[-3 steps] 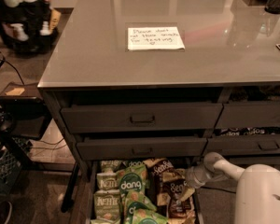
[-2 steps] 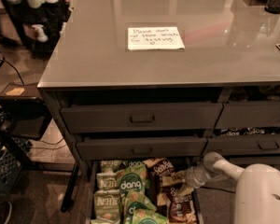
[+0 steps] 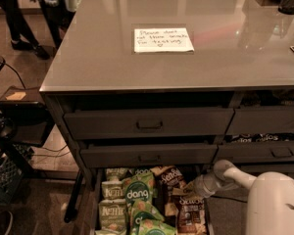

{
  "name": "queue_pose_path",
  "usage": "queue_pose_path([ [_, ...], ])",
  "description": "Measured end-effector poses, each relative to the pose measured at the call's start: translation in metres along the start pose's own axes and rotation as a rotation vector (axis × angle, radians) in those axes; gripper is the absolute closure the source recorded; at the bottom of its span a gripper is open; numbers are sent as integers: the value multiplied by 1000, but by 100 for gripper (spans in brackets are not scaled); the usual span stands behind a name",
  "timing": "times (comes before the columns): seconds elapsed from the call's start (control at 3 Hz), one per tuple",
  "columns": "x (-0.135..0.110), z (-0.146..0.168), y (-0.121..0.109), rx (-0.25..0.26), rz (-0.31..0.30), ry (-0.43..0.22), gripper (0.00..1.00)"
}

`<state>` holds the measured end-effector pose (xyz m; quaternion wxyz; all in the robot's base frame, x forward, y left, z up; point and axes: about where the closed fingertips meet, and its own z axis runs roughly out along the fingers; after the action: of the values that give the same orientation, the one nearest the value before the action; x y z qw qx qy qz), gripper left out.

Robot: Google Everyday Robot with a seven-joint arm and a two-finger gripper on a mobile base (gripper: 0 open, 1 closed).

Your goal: Pick brown chip bag from bottom drawer and place on counter

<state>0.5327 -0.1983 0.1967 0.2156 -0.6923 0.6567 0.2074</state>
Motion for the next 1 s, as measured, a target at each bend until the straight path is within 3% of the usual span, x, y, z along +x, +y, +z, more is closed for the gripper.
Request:
queue_pose_path([
  [0.33, -6, -8, 5, 20, 7, -12, 100],
  [1.0, -46, -66, 16, 97, 49, -22, 100],
])
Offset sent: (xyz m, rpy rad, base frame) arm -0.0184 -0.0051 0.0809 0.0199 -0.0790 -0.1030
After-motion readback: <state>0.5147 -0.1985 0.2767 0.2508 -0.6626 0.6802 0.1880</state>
